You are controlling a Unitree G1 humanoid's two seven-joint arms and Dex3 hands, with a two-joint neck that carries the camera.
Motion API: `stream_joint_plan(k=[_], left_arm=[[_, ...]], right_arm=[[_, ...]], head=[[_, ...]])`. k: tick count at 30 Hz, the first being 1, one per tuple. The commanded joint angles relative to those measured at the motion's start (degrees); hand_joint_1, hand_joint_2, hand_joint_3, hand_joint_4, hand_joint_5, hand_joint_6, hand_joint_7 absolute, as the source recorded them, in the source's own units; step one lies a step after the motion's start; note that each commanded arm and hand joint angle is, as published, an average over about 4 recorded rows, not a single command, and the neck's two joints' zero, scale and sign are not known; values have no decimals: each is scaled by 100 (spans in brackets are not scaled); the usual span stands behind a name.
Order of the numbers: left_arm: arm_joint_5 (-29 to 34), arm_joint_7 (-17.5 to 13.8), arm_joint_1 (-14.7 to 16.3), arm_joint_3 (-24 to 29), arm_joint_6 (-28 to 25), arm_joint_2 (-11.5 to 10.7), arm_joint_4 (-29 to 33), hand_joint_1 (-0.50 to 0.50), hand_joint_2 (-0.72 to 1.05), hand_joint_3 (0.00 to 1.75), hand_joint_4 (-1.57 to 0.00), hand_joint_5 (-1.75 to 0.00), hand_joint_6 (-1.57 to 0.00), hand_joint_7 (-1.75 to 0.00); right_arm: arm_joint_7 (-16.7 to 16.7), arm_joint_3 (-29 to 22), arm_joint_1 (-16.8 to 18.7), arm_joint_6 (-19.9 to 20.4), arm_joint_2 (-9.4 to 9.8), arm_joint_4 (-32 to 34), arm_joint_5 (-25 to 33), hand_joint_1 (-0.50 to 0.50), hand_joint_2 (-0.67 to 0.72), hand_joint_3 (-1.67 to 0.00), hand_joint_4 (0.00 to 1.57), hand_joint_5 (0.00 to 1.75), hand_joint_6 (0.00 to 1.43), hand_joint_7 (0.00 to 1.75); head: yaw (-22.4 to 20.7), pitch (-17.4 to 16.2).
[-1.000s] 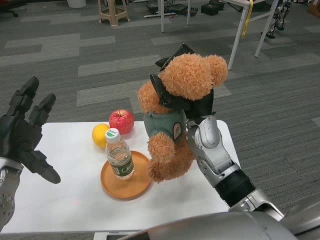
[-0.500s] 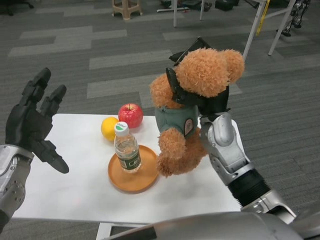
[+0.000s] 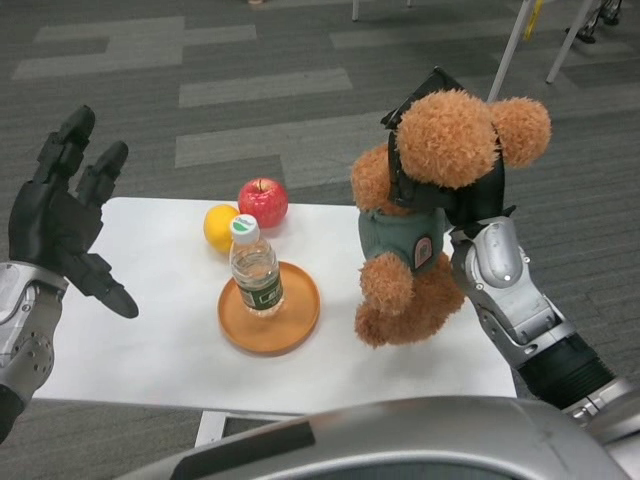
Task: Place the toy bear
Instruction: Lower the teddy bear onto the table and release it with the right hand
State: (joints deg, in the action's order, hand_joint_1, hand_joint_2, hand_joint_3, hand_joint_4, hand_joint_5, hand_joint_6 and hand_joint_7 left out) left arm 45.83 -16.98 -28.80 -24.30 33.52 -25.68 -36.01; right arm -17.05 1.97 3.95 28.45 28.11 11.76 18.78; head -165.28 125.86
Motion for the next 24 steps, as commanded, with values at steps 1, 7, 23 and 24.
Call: stream_joint_plan(k=[1, 7, 23, 24], left_arm=[[23, 19, 48, -22, 14, -75, -51, -47, -61, 9, 0, -31, 0, -14], [36, 19, 15, -92, 14, -73, -75, -48, -64, 9, 0, -31, 0, -14], [42, 19, 6, -167, 14, -53, -81, -48, -59, 9, 0, -31, 0, -14], [44, 19, 6, -165, 14, -49, -81, -48, -57, 9, 0, -31, 0, -14]], right_arm=[[-17, -65, 246, -66, 90, 94, 49, -46, -60, -151, 7, 165, 43, 154], [31, -12, 453, -76, 538, -245, 34, -46, -60, -155, 9, 165, 43, 154], [1569, 247, -742, -283, -802, -3000, -900, -46, -60, -149, 9, 165, 45, 161], [1593, 250, -837, -285, -868, -3220, -942, -46, -60, -147, 9, 165, 46, 161]], head=[[7, -91], [66, -231], [16, -178], [12, -165]])
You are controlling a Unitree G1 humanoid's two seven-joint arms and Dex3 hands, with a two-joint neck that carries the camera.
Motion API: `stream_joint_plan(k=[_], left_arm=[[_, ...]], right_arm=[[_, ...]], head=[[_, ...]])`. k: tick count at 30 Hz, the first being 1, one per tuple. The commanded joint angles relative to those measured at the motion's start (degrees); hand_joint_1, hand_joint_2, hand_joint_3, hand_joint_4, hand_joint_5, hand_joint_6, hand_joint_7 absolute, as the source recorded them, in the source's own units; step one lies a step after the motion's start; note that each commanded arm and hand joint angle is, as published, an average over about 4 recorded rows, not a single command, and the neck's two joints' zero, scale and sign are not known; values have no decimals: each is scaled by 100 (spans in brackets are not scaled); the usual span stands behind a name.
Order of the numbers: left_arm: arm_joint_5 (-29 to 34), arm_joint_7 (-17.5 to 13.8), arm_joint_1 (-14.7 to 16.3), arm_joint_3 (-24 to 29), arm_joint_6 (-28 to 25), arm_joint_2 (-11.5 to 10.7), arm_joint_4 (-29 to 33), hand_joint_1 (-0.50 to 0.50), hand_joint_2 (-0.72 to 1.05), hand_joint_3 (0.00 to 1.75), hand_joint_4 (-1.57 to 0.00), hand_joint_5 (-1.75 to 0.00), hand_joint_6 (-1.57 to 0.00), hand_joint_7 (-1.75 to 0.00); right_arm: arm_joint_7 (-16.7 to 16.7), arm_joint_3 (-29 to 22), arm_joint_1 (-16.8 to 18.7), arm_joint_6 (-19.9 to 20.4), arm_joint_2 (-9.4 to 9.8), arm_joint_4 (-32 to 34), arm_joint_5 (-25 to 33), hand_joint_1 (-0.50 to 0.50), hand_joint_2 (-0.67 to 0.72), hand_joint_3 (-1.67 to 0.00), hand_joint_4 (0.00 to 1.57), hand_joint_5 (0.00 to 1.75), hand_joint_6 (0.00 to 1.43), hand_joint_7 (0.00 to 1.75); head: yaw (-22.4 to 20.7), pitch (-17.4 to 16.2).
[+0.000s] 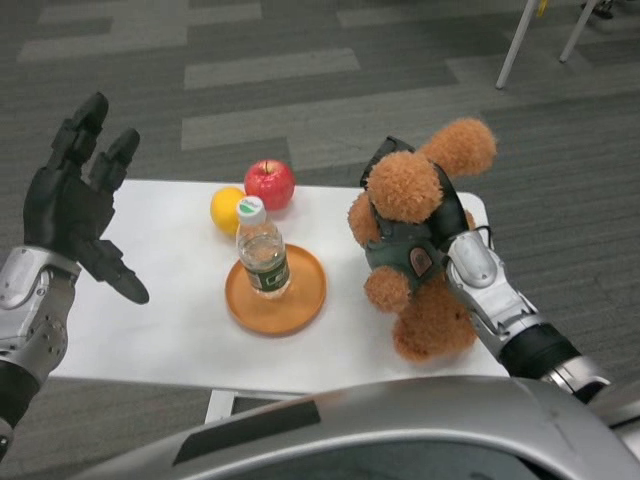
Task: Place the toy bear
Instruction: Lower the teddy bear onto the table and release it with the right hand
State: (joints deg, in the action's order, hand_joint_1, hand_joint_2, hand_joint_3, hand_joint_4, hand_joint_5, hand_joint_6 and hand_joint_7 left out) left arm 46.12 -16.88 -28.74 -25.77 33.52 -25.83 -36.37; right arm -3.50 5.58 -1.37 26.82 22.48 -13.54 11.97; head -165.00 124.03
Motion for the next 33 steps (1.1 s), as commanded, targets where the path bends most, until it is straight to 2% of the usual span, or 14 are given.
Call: stream_joint_plan(k=[1, 4, 7, 12, 16, 21, 27, 30, 33], left_arm=[[15, 9, 0, -16, 14, -27, -46, -48, -55, 9, 0, -31, 0, -14], [13, 9, -9, -16, 14, -21, -59, -47, -61, 9, 0, -33, 0, -14], [13, 12, -27, -23, 14, -19, -68, -47, -64, 9, 0, -31, 0, -14], [15, 9, -42, -25, 14, -16, -98, -48, -64, 9, 0, -31, 0, -14], [17, 9, -69, -36, 16, -10, -127, -48, -64, 9, 0, -31, 0, -14], [35, 9, -104, -67, 25, -10, -158, -48, -64, 9, 0, -31, 0, -14], [37, 9, -106, -69, 32, -5, -160, -48, -61, 9, 0, -31, 0, -14], [37, 14, -106, -65, 32, -1, -160, -47, -64, 9, 0, -31, 0, -14], [37, 12, -104, -62, 32, -1, -160, -47, -64, 9, 0, -31, 0, -14]], right_arm=[[264, -105, -441, -122, -393, -1025, -342, -46, -60, -145, 9, 165, 46, 161], [328, -75, -854, -85, -591, -1937, -615, -46, -60, -143, 9, 165, 48, 164], [354, -20, -1175, -32, -690, -2513, -729, -46, -60, -143, 7, 165, 46, 164], [350, -48, -1375, 34, -789, -2891, -749, -47, -65, -135, 0, 153, 4, 162], [350, -81, -1406, 73, -813, -2878, -709, -50, -62, -127, 0, 143, 0, 150], [350, -116, -1393, 130, -795, -2711, -621, -46, -56, -97, 0, 116, 0, 106], [460, -125, -1355, 139, -740, -2432, -500, -42, -54, -69, 0, 61, 0, 38], [627, -162, -1338, 139, -697, -2280, -399, -42, -54, -63, 0, 29, 0, 24], [728, -209, -1307, 139, -672, -2135, -336, -42, -51, -61, 0, 15, 0, 16]], head=[[-21, 25], [-16, 45], [-37, 67], [-51, 121], [-53, 182], [-82, 277], [-109, 336], [-120, 373], [-119, 398]])
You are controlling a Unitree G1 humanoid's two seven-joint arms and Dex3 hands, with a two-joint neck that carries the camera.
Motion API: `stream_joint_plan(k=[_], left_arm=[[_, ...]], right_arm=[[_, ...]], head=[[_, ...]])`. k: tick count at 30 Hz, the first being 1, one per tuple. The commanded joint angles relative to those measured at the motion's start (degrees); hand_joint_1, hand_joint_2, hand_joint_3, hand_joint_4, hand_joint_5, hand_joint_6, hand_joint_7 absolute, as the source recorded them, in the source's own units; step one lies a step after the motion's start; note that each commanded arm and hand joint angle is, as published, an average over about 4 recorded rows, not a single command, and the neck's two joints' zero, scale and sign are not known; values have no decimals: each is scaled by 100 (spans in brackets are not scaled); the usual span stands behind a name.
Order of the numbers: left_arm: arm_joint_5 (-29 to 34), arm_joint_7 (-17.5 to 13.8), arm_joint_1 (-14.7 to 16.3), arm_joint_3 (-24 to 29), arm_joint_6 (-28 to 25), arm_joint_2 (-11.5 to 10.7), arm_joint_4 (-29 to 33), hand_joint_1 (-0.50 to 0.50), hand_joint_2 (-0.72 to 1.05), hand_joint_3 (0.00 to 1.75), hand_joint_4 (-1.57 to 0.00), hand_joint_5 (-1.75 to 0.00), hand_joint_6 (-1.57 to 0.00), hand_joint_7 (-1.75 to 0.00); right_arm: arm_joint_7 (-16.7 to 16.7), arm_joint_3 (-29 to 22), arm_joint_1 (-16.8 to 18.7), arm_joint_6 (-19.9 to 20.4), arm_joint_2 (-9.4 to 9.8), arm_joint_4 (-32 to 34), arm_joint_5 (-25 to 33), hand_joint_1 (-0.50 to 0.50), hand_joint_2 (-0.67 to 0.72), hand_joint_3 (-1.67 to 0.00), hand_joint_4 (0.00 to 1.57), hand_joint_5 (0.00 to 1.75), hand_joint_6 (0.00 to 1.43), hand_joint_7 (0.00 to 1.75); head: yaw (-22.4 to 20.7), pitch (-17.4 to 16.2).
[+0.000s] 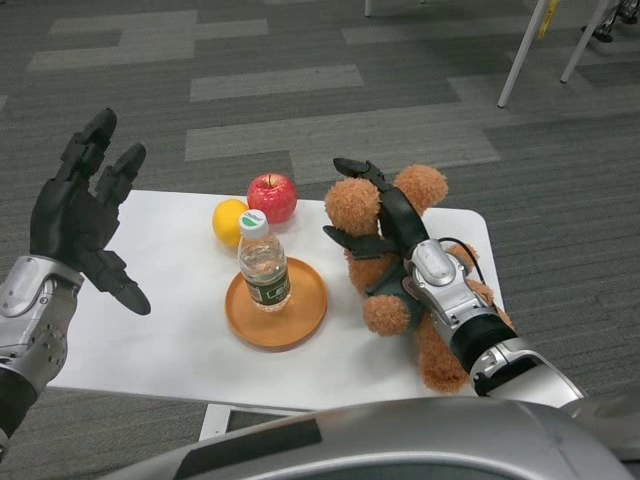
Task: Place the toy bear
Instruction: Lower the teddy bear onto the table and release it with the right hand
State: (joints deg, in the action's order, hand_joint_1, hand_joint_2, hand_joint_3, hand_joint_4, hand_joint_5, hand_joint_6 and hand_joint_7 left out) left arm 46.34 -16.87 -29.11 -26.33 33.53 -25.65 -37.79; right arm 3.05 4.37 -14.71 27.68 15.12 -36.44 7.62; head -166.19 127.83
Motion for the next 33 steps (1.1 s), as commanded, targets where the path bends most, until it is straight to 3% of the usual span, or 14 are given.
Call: stream_joint_plan(k=[1, 6, 12, 18, 23, 30, 33], left_arm=[[15, 10, -62, -8, 31, -19, -18, -48, -64, 9, 0, -31, 0, -14], [15, 8, -42, -13, 31, -19, -18, -48, -64, 9, 0, -31, 0, -14], [15, 10, 4, -2, 37, -19, 1, -48, -57, 9, 0, -31, 0, -14], [11, 15, 24, 20, 39, -19, 23, -48, -64, 9, 0, -31, 0, -14], [15, 17, 32, 31, 39, -19, 26, -48, -61, 9, 0, -31, 0, -14], [7, 15, 63, 64, 39, -19, 52, -48, -64, 9, 0, -31, 0, -14], [4, 13, 87, 93, 39, -19, 67, -48, -64, 9, 0, -31, 0, -14]], right_arm=[[119, -96, 43, 54, 72, 229, 128, -42, -49, -59, 0, 12, 0, 14], [396, -147, 85, 51, 88, 570, 198, -45, -43, -56, 0, 0, 0, 2], [458, -230, 271, 38, 88, 1319, 255, -46, -15, -26, 0, 0, 0, 0], [264, -397, 590, 36, 35, 2442, 303, -46, 6, -12, 0, 0, 0, 0], [40, -516, 748, 36, -2, 3262, 398, -46, 14, -8, 0, 0, 0, 0], [-285, -597, 902, 47, 0, 3815, 624, -46, 30, -8, 0, 0, 0, 0], [-441, -652, 1041, 65, 6, 4024, 697, -46, 46, -4, 0, 0, 0, 0]], head=[[-3, 27], [-18, 66], [-36, 92], [-37, 122], [-30, 127], [-24, 165], [-18, 180]])
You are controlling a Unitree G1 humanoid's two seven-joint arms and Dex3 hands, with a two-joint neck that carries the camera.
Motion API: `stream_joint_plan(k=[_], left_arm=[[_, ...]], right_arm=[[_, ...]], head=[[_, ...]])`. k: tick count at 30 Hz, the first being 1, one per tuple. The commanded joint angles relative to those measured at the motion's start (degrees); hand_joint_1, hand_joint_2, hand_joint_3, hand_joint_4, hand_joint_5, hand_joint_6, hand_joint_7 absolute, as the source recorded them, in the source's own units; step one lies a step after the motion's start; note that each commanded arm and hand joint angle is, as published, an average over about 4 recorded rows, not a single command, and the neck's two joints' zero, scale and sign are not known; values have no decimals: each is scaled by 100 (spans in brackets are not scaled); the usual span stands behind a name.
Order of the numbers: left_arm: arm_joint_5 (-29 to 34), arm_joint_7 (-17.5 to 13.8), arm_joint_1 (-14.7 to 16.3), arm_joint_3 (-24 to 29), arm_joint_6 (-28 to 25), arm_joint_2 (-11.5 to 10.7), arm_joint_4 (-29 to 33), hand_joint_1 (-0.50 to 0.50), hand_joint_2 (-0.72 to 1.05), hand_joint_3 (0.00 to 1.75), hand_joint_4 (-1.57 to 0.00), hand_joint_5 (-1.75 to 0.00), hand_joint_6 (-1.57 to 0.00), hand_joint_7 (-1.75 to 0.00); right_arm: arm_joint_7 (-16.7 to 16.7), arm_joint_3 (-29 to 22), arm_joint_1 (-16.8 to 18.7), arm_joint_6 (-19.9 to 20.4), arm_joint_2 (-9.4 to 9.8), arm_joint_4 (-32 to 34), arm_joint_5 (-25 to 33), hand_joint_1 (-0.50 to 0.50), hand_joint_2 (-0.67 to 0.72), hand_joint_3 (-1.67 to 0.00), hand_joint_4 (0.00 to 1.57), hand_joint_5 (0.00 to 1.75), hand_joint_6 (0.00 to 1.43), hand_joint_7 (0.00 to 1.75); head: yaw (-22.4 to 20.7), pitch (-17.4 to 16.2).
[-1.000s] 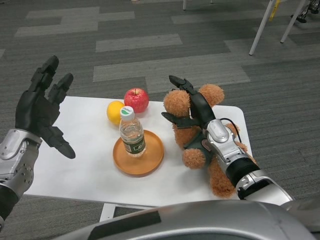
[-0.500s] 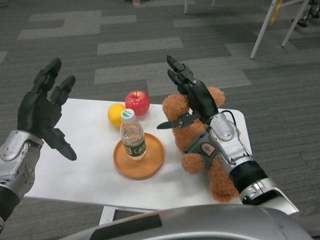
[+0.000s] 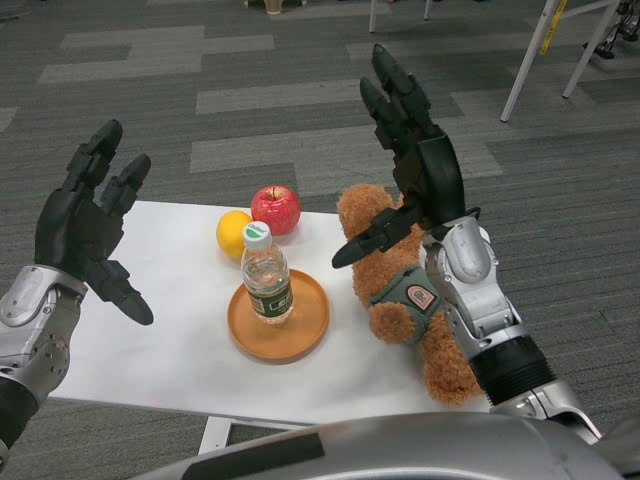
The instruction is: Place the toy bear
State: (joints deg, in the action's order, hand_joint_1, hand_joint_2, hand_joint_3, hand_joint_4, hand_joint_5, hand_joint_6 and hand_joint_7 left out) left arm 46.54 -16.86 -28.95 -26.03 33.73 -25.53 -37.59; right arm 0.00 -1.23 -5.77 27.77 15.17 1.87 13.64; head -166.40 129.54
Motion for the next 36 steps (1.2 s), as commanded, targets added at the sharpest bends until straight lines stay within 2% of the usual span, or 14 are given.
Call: stream_joint_plan(k=[1, 4, 12, 17, 21, 24, 31, 34, 36], left_arm=[[-18, 12, 78, 71, 20, -31, 50, -48, -64, 9, 0, -31, 0, -14], [-23, 12, 85, 93, 22, -31, 50, -47, -64, 9, 0, -31, 0, -14], [-40, 16, 131, 212, 86, -31, 89, -48, -64, 9, 0, -36, 0, -14], [-62, 21, 157, 287, 108, -31, 147, -48, -59, 9, 0, -31, 0, -14], [-93, 25, 179, 348, 108, -31, 204, -48, -64, 9, 0, -31, 0, -14], [-102, 25, 188, 366, 108, -31, 215, -48, -59, 9, 0, -36, 0, -14], [-119, 25, 188, 388, 108, -20, 217, -48, -61, 9, 0, -33, 0, -14], [-119, 25, 188, 388, 108, -13, 217, -48, -55, 9, 0, -41, 0, -14], [-119, 25, 188, 388, 108, -13, 217, -48, -58, 9, 0, -41, 0, -14]], right_arm=[[-176, -110, 185, 62, 4, 239, 108, -47, 52, -2, 0, 0, 0, 0], [-253, -161, 306, 77, -1, 331, 123, -49, 65, 0, 0, 0, 0, 0], [-299, -304, 717, 75, 26, 683, 183, -45, 72, 0, 0, 0, 0, 0], [-378, -356, 858, 84, -10, 819, 183, -42, 72, 0, 0, 0, 0, 0], [-461, -400, 941, 136, -32, 912, 200, -38, 72, 0, 0, 0, 0, 0], [-540, -420, 968, 196, -32, 912, 238, -38, 72, 0, 0, 0, 0, 0], [-562, -402, 959, 202, -5, 912, 244, -38, 72, 0, 0, 0, 0, 0], [-567, -389, 955, 202, -1, 912, 244, -38, 72, 0, 0, 0, 0, 0], [-571, -381, 955, 202, 7, 912, 244, -38, 72, 0, 0, 0, 0, 0]], head=[[3, 11], [0, 14], [-13, -2], [-27, 3], [-9, 22], [-4, 26], [-2, 23], [10, 27], [24, 30]])
